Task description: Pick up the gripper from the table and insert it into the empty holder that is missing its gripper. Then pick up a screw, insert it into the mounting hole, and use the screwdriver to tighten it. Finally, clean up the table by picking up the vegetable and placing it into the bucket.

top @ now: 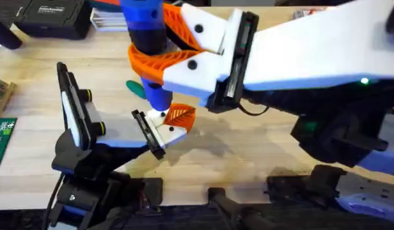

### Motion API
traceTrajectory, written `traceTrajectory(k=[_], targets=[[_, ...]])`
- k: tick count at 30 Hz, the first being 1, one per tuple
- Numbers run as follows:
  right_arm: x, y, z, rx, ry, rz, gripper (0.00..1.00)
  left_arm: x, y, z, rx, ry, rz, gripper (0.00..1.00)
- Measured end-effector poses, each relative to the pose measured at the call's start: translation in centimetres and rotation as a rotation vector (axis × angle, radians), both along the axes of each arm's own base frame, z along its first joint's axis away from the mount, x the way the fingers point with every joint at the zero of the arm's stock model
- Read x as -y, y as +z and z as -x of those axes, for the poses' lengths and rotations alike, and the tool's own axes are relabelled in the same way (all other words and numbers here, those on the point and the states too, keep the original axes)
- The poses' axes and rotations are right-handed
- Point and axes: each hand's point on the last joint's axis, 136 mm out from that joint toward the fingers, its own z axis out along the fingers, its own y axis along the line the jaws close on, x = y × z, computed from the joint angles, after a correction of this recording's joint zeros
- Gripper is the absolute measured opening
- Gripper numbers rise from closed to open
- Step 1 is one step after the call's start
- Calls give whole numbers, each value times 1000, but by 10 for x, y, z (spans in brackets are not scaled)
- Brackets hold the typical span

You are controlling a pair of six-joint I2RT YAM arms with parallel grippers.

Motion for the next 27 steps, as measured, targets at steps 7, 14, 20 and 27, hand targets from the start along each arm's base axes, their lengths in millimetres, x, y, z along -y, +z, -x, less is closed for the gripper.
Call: traceTrajectory(k=[7,14,20,27], targets=[[-6,-10,-5,-25,2,20,30,0,0,0,0,0,0,4],[-6,-9,-4,-37,8,9,30,0,0,0,0,0,0,4],[-6,-8,-5,-36,7,8,30,0,0,0,0,0,0,4],[-5,-4,-4,-25,8,-7,30,0,0,0,0,0,0,4]])
